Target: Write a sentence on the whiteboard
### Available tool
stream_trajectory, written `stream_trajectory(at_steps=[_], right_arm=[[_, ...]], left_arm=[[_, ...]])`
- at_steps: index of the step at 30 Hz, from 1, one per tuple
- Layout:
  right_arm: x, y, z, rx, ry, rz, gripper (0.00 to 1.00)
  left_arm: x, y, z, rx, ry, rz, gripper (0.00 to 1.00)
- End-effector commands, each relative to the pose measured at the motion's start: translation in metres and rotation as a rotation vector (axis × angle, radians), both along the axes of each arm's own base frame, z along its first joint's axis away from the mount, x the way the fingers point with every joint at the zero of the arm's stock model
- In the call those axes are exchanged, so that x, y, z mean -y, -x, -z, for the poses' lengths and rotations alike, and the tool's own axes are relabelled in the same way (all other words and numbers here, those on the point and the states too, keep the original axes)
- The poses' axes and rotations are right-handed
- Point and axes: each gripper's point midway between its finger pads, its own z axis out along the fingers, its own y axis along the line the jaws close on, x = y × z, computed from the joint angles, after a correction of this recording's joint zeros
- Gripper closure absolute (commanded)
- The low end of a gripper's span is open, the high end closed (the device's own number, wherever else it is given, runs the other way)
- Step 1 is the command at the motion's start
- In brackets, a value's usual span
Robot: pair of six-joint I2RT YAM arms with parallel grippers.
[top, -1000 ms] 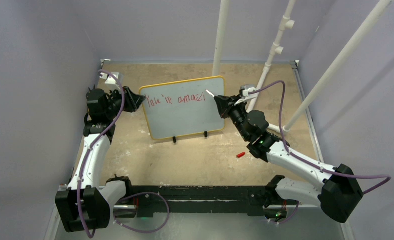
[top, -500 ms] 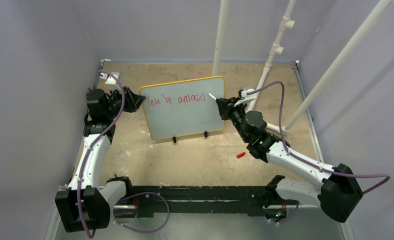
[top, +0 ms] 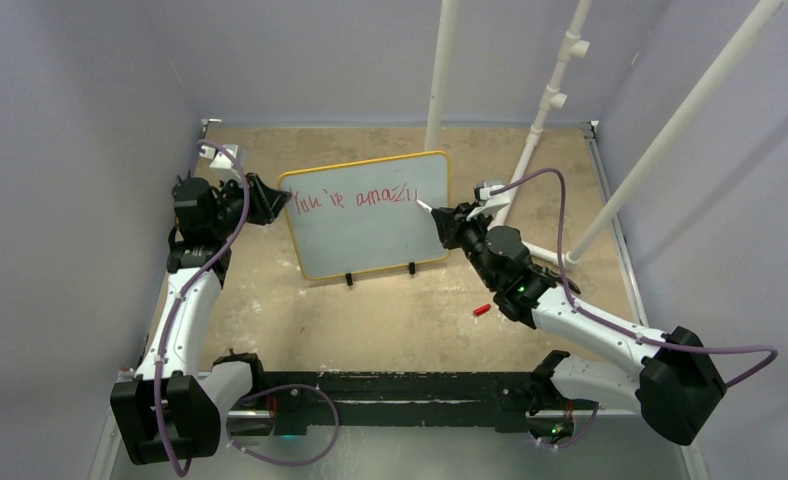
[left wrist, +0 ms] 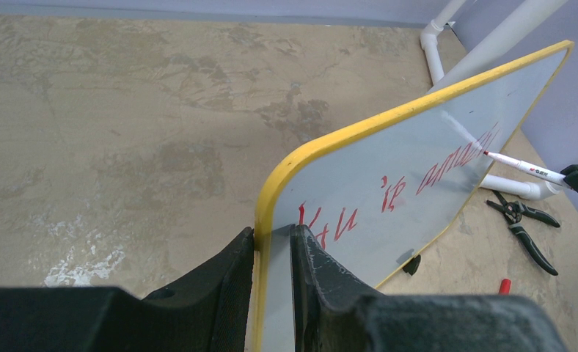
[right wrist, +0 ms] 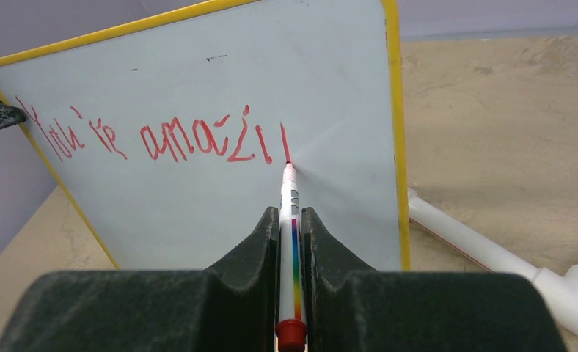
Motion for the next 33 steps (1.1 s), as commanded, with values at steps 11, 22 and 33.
stream_trajectory(at_steps=[11,22,33], right_arm=[[0.003,-0.011,-0.047,0.130,-0.051,0.040,1.00],[0.010,-0.018,-0.048,0.127,-0.035,0.092,1.00],[0.021,-0.013,-0.037,0.098,-0.026,0.126,1.00]], left_arm=[[0.000,0.001,-0.009,0.045,-0.012,0.013,0.76],[0.000,0.000,-0.007,0.042,-0.013,0.012,0.76],[0.000,0.000,-0.008,0.042,-0.012,0.013,0.76]])
